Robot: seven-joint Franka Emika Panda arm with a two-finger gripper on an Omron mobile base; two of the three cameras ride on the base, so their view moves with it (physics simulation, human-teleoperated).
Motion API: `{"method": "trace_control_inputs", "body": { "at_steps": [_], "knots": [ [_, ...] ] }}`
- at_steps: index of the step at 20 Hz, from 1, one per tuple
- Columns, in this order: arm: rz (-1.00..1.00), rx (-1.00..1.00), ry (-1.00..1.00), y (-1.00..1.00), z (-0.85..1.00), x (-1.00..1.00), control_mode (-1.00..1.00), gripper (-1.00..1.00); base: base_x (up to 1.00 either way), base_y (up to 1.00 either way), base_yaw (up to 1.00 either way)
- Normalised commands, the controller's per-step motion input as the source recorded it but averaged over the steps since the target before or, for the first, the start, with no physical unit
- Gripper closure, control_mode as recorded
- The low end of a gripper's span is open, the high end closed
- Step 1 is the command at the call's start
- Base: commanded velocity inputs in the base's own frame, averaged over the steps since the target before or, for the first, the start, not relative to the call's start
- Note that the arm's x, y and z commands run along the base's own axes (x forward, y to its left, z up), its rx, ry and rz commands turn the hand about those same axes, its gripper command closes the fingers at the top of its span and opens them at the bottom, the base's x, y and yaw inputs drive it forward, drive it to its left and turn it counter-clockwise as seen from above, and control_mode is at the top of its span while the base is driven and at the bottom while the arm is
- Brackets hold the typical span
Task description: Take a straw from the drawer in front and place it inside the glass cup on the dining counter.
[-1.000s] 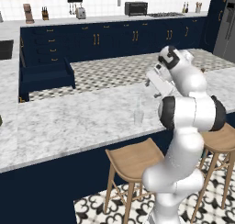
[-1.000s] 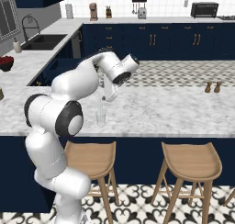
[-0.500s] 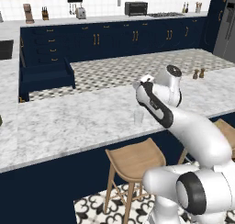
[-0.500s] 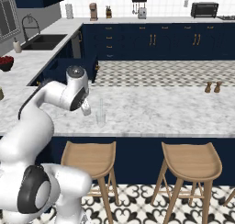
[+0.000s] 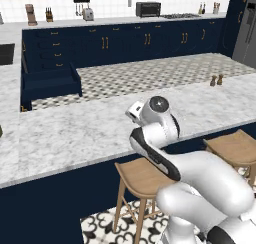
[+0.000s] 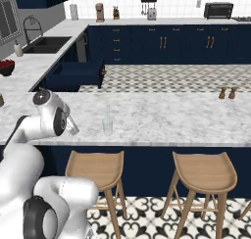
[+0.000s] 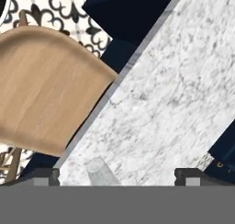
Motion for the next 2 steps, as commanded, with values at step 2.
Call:
{"method": "trace_control_inputs", "body": {
  "at_steps": [2],
  "knots": [
    [0.01,-0.04,0.18,0.27,0.0,0.04,-1.0,-1.0,0.0,0.0,0.0]
  ]
}}
